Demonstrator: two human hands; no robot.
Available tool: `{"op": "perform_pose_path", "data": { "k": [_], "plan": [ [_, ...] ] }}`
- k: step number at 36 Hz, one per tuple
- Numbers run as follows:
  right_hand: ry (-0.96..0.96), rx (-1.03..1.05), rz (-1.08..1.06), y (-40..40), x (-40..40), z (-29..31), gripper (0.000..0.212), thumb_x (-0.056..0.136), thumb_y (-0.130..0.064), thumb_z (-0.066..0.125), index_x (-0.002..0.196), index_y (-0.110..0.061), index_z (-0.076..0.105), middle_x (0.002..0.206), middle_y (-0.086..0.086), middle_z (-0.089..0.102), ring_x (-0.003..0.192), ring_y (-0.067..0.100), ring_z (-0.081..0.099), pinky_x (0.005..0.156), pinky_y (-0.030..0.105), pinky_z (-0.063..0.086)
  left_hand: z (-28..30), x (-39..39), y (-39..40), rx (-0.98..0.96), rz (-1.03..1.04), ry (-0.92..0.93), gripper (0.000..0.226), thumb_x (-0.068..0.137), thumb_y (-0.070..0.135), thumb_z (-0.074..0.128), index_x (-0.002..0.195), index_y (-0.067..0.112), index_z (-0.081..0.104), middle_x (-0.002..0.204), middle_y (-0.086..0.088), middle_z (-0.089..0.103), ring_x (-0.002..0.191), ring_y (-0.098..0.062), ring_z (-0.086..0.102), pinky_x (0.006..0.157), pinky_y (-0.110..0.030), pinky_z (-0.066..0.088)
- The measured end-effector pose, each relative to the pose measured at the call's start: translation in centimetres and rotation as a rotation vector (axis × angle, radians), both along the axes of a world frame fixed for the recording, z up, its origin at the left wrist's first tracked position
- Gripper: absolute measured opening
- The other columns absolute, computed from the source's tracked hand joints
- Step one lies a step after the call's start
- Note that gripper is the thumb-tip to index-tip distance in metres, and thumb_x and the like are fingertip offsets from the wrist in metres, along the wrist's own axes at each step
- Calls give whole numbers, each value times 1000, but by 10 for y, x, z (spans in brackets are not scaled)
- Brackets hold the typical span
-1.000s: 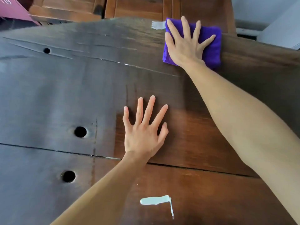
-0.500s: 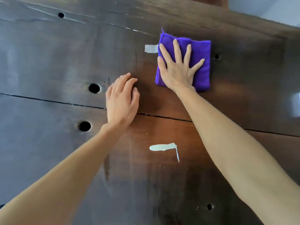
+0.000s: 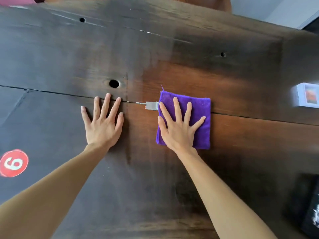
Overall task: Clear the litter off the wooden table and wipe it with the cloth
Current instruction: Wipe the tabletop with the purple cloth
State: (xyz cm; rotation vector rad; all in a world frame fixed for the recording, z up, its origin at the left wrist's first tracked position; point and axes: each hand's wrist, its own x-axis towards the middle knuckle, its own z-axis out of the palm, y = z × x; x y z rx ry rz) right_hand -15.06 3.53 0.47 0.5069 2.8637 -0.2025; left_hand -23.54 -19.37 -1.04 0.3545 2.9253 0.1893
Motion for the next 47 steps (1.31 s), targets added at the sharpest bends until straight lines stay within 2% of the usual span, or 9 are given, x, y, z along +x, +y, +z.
{"op": "perform_pose_path", "data": {
  "k": [8,15,18,22,25,33,36,39,47],
  "plan": [
    [-72,-10,40,-46,117,6,58,103,-61,21,158,-49,7,171,-2,5,156,41,-1,104,84,6,-1,4,-1,1,-2,-13,57,107,50,19,162,42,11,173,9,4,159,-23,-3,123,-64,-4],
    [-164,-23,87,-84,253,19,63,94,-59,45,154,-49,29,166,0,29,151,44,25,103,87,13,-1,5,0,-2,-3,-12,57,106,51,16,162,42,10,173,8,2,159,-24,-3,124,-63,-5],
    [-191,-12,101,-94,297,23,69,88,-61,49,153,-50,29,162,1,36,147,45,31,101,87,16,-1,4,1,-3,-6,-9,57,106,51,15,162,41,10,173,7,3,159,-25,-3,124,-63,-5],
    [-159,47,96,-105,338,23,72,83,-63,52,152,-50,34,156,0,42,142,44,36,96,88,24,-1,4,2,1,-5,-6,58,106,52,14,162,41,11,173,7,3,159,-25,-3,124,-63,-5],
    [-109,76,89,-109,352,19,73,79,-62,56,149,-51,38,154,0,45,145,43,33,94,88,27,-1,4,2,4,-2,-5,58,105,52,13,162,41,11,173,6,3,159,-25,-3,124,-62,-5],
    [-98,-12,169,-103,331,19,67,88,-60,52,151,-54,31,160,-3,40,145,46,35,96,89,20,0,5,2,3,5,4,58,106,52,14,162,41,12,173,6,4,159,-26,-3,124,-62,-5],
    [-94,-40,164,-99,298,21,61,91,-59,53,149,-56,35,162,-4,36,146,46,33,99,89,16,1,4,2,2,8,4,58,105,52,13,162,41,11,173,6,4,159,-26,-3,124,-62,-5],
    [-94,-53,161,-91,256,21,54,97,-60,47,149,-56,34,165,-6,31,149,45,27,99,88,15,1,5,2,6,8,-2,58,105,52,13,163,40,12,173,6,4,159,-26,-3,124,-63,-5],
    [-4,-12,141,-61,120,2,52,103,-63,24,154,-58,15,170,-9,10,156,39,3,101,86,6,2,4,1,26,11,-10,57,106,51,14,162,40,12,173,6,4,159,-26,-3,124,-62,-4]
  ]
}}
